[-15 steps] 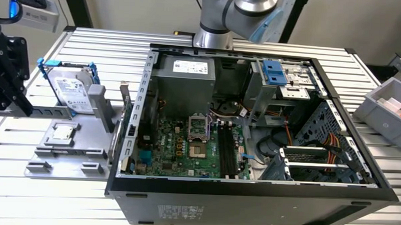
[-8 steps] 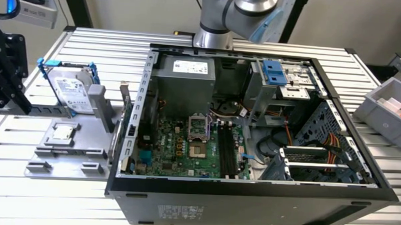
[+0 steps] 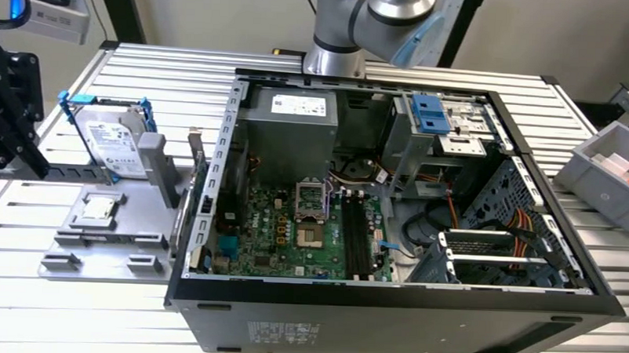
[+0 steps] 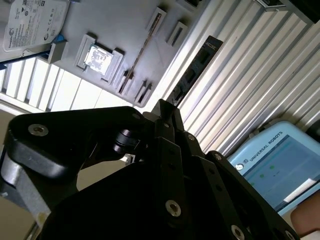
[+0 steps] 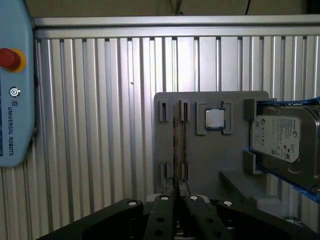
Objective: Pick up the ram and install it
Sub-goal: 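Pick up the ram and move it above insertion slot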
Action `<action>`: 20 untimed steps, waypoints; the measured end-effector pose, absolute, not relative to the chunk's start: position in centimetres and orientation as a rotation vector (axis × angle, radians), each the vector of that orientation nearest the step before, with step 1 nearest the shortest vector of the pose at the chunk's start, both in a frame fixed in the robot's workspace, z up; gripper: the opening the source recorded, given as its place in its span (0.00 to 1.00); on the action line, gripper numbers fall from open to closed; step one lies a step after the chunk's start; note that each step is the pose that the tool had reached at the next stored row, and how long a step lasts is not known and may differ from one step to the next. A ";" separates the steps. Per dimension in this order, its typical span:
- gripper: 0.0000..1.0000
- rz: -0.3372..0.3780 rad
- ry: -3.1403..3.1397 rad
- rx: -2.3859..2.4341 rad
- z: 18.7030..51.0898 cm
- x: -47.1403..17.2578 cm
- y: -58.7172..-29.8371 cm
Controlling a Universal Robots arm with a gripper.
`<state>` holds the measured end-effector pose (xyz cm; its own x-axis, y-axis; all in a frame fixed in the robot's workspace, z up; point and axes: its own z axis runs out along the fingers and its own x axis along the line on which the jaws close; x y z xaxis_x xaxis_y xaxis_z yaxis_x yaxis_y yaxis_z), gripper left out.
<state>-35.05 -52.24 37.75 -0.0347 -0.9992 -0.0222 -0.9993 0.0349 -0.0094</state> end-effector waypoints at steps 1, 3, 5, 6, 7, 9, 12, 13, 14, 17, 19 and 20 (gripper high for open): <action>0.00 0.013 2.244 -2.167 37.8 -35.1 -52.2; 0.00 0.013 2.244 -2.167 37.8 -35.0 -52.2; 0.00 0.014 2.244 -2.167 37.8 -35.0 -52.2; 0.00 0.013 2.244 -2.167 37.8 -34.9 -52.2; 0.00 0.014 2.244 -2.167 37.8 -34.8 -52.2; 0.00 0.013 2.243 -2.167 37.8 -34.5 -52.2; 0.00 0.014 2.243 -2.167 37.8 -34.2 -52.2; 0.00 0.013 2.243 -2.167 37.8 -34.1 -52.2; 0.00 0.014 2.243 -2.167 37.8 -33.9 -52.2; 0.00 0.014 2.243 -2.167 37.8 -33.5 -52.2; 0.00 0.014 2.243 -2.167 37.8 -33.2 -52.2; 0.00 0.014 2.243 -2.168 37.8 -33.1 -52.2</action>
